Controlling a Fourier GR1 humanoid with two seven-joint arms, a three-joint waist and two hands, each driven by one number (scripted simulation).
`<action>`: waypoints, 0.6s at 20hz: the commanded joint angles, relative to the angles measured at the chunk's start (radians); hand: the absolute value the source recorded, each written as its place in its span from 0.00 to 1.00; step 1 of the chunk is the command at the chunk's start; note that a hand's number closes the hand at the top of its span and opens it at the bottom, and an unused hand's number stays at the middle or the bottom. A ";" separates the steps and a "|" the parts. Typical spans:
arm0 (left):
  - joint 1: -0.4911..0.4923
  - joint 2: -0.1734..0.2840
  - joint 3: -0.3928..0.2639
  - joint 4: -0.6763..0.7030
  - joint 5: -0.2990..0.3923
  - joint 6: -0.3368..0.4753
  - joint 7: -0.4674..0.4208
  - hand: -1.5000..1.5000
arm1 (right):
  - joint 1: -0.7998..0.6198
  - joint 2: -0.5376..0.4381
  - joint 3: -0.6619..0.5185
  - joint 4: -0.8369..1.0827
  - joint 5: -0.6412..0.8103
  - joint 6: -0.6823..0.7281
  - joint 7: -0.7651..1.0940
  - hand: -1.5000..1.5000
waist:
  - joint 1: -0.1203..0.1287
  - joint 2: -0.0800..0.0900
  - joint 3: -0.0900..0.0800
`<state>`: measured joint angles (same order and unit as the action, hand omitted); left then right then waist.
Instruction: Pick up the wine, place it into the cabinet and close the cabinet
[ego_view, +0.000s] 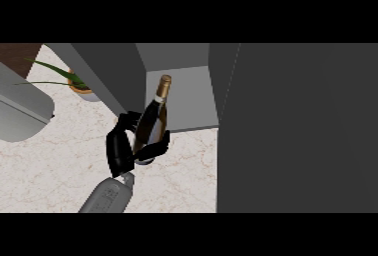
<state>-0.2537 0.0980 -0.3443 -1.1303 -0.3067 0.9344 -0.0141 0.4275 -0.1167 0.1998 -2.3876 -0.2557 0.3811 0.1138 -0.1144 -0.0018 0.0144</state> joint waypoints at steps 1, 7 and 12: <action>-0.263 0.003 -0.008 0.177 -0.045 -0.119 0.073 1.00 | 0.013 0.001 0.010 -0.042 -0.050 -0.002 0.021 0.00 | -0.049 0.030 -0.013; -0.275 -0.029 -0.052 0.164 -0.091 -0.108 0.131 1.00 | -0.006 0.001 -0.009 -0.025 -0.052 0.005 0.004 0.00 | -0.042 0.029 -0.013; -0.287 -0.036 -0.047 0.159 -0.118 -0.083 0.194 1.00 | 0.008 -0.005 -0.012 -0.017 -0.065 0.026 -0.011 0.00 | -0.056 0.029 -0.012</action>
<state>-0.2656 0.1097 -0.3957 -1.1091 -0.4218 0.9956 0.1098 0.4262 -0.1190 0.1952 -2.3795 -0.2684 0.4016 0.0992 -0.1282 0.0007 0.0169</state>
